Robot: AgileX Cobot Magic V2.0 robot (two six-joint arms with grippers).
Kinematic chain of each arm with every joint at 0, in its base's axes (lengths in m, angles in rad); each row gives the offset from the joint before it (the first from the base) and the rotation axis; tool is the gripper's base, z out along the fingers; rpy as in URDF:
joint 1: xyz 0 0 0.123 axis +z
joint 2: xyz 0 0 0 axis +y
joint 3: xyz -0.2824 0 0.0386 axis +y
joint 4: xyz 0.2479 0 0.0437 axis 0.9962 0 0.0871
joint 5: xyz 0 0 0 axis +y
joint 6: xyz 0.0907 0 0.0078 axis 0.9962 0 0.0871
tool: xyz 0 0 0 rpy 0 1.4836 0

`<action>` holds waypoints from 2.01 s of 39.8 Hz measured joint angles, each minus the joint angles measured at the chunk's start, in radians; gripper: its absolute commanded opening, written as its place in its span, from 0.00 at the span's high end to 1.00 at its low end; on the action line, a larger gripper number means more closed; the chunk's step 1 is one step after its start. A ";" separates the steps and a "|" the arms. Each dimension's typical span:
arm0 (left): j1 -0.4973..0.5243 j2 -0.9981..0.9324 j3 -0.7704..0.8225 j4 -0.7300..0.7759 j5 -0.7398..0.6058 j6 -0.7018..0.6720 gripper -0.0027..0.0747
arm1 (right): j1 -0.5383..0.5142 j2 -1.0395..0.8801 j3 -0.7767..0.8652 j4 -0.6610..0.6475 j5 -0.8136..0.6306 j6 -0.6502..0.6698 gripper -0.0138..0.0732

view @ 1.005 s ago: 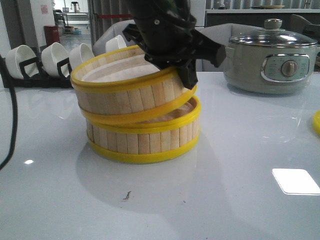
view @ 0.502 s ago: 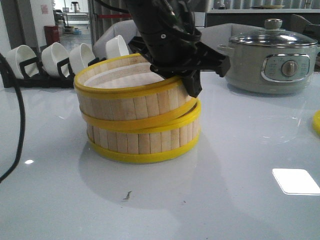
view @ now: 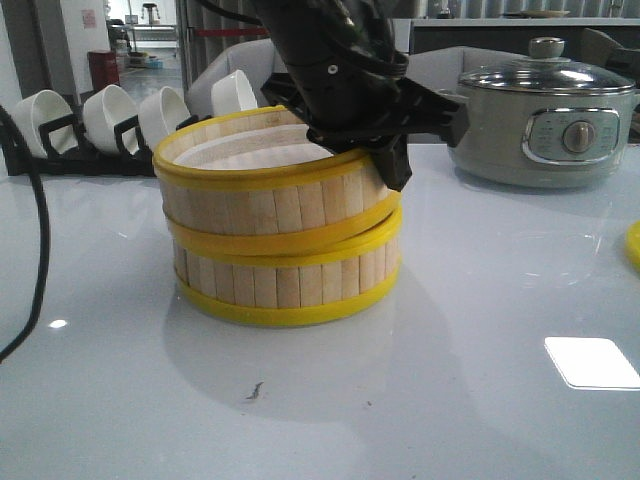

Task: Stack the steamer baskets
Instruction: 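Lower the held basket onto the centre basket and open left gripper, then raise the left gripper away from the stacked baskets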

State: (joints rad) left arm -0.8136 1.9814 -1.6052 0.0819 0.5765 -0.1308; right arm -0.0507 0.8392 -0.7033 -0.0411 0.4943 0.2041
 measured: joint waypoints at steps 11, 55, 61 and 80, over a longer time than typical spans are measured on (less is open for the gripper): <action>0.000 0.032 -0.002 -0.018 -0.003 0.004 0.85 | 0.000 0.000 0.000 0.000 0.000 0.000 0.38; 0.000 0.034 -0.109 0.012 0.070 0.004 0.57 | 0.000 0.000 0.000 0.000 0.000 0.000 0.38; 0.000 0.034 -0.166 0.038 0.098 0.004 0.54 | 0.000 0.000 0.000 0.000 0.000 0.000 0.38; 0.055 -0.051 -0.309 0.087 0.184 0.004 0.84 | 0.000 0.000 0.000 0.000 0.002 0.000 0.38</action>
State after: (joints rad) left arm -0.7588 1.9304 -1.9140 0.1689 0.7607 -0.1271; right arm -0.0507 0.8392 -0.7033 -0.0411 0.4961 0.2041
